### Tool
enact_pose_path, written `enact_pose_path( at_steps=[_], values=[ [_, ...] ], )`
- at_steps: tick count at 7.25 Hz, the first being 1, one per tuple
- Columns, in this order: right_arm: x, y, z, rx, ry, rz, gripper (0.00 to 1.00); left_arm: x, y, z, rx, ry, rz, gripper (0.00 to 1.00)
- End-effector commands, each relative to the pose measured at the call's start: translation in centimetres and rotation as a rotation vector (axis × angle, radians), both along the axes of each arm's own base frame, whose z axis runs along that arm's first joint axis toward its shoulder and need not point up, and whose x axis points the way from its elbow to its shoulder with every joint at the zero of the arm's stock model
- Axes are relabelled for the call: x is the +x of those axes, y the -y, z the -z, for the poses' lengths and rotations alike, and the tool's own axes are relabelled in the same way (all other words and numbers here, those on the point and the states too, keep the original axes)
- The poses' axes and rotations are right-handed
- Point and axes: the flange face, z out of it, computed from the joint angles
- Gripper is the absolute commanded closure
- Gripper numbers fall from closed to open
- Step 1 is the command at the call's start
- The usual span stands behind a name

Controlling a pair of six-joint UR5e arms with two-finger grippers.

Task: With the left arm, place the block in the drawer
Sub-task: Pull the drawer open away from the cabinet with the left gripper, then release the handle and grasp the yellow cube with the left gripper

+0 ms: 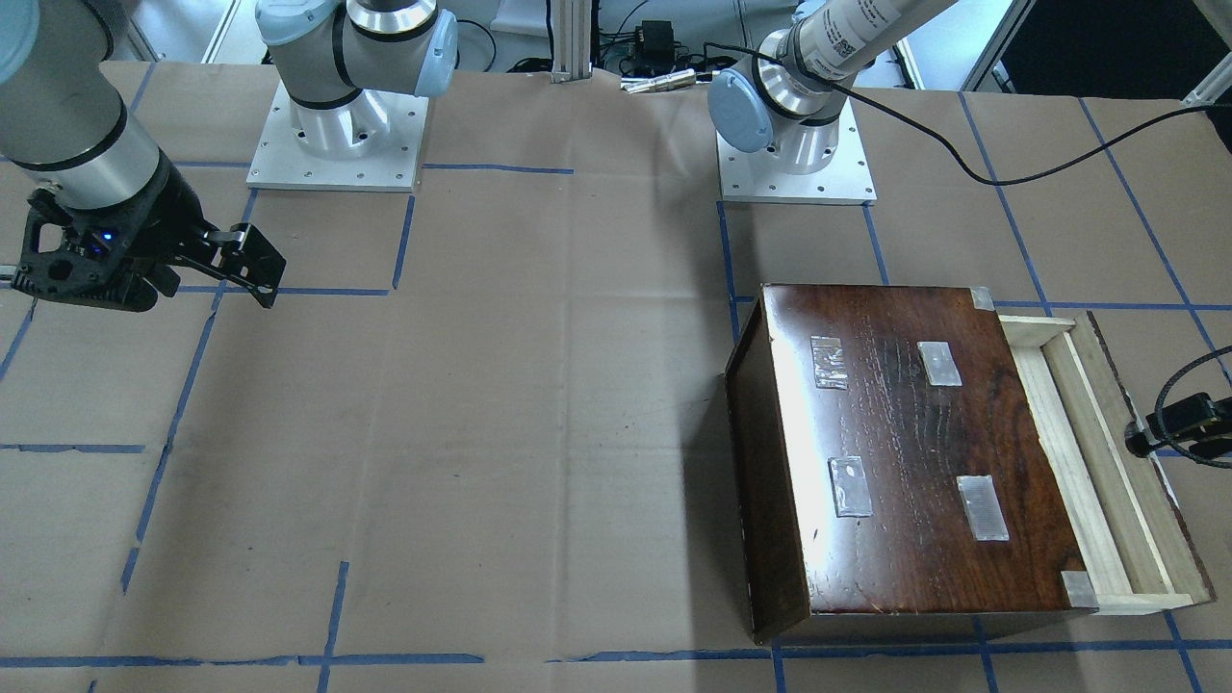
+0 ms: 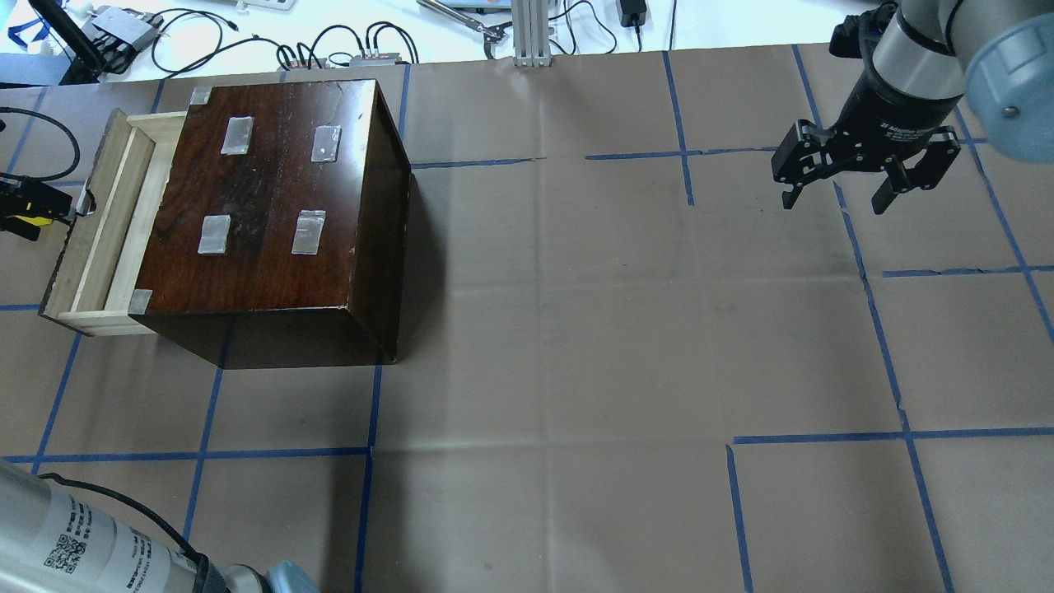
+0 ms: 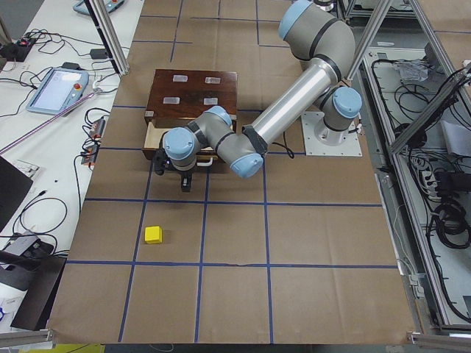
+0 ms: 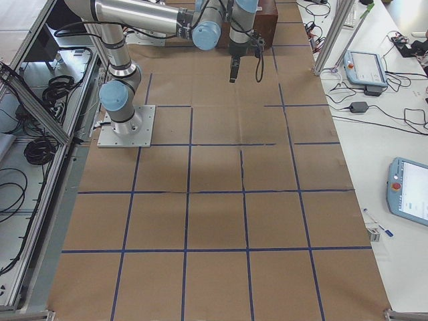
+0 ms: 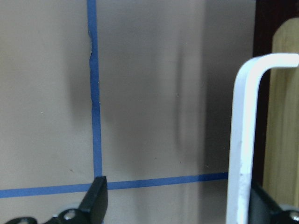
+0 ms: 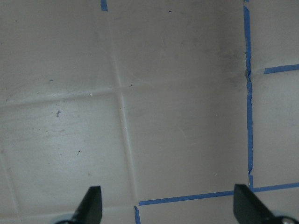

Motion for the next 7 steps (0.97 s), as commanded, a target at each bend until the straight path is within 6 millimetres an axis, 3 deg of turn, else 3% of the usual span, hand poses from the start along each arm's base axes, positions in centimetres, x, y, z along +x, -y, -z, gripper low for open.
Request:
enact_pose_path(
  at_steps=[1, 3, 7],
  values=[
    [0.0, 0.0, 0.0, 0.001, 0.000, 0.000, 0.00, 0.2, 0.1, -0.2, -0.013, 0.016, 0.002, 0.01],
    [0.0, 0.0, 0.0, 0.001, 0.000, 0.000, 0.00, 0.4, 0.0, -0.5, -0.008, 0.038, 0.004, 0.01],
    [0.0, 0.0, 0.0, 0.001, 0.000, 0.000, 0.00, 0.3, 0.1, -5.8, -0.044, 0.118, 0.004, 0.01]
  ],
)
